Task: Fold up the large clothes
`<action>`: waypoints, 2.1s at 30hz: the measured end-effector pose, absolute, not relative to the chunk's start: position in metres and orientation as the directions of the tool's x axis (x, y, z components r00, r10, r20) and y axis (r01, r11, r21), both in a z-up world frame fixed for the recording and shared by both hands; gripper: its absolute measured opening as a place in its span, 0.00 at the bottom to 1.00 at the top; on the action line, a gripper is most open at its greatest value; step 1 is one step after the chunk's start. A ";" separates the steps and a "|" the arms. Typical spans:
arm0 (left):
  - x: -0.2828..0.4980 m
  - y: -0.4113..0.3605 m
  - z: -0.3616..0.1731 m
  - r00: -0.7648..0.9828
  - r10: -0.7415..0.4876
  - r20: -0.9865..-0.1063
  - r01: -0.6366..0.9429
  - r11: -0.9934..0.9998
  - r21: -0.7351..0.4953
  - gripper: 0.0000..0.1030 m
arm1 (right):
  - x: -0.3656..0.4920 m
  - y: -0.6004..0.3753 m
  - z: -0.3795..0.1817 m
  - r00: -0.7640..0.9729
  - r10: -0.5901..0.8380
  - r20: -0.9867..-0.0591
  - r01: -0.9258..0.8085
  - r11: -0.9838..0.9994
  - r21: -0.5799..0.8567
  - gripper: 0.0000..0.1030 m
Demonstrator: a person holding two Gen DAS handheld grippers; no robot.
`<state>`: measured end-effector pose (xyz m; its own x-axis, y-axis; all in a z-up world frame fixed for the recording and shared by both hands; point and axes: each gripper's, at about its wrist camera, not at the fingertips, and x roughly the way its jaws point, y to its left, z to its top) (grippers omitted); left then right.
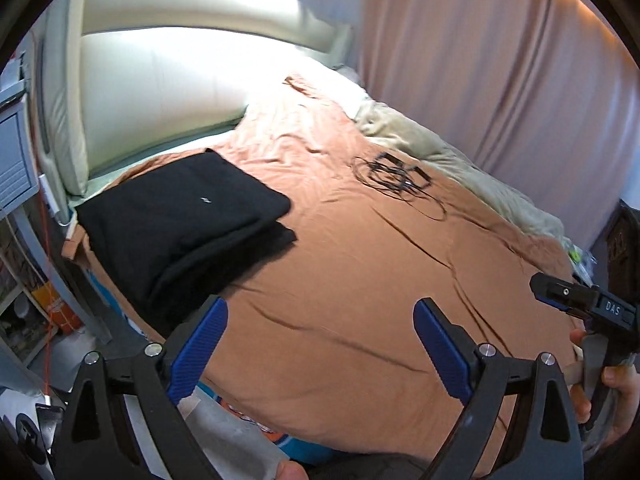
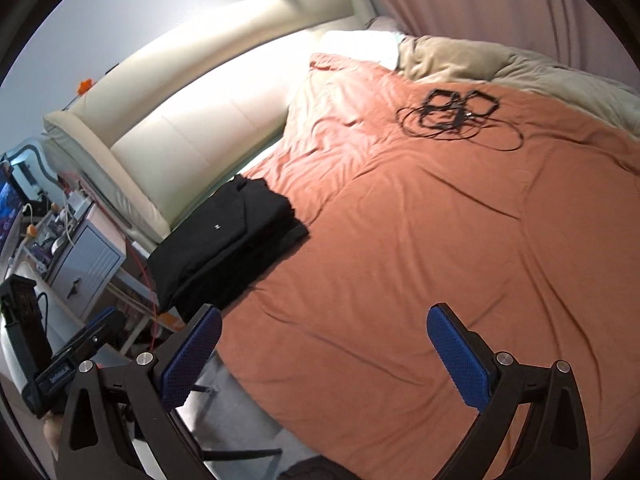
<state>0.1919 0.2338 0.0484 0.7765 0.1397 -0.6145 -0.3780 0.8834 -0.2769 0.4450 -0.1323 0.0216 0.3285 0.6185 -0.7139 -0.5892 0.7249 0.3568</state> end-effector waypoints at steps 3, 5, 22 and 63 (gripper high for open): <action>0.184 0.212 0.052 0.783 0.121 -0.610 -0.343 0.903 -0.260 0.93 | 0.435 -0.158 0.025 0.356 0.608 -0.710 -0.567 0.744 0.353 1.00; 0.176 0.197 0.055 0.789 0.106 -0.605 -0.313 0.917 -0.248 0.93 | 0.426 -0.174 0.028 0.388 0.598 -0.701 -0.558 0.758 0.338 1.00; 0.069 0.112 0.066 0.845 0.095 -0.527 -0.195 0.971 -0.137 0.93 | 0.293 -0.270 0.039 0.556 0.534 -0.637 -0.503 0.826 0.253 1.00; -0.098 0.050 0.062 0.928 0.085 -0.363 -0.126 0.988 -0.091 0.93 | 0.078 -0.335 0.043 0.657 0.538 -0.528 -0.549 0.821 0.153 1.00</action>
<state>-0.0983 0.0503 0.0623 0.9280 0.0850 -0.3627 -0.1258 0.9879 -0.0905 0.0776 -0.3355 0.0431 0.6572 0.5379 -0.5280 -0.5493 0.8215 0.1532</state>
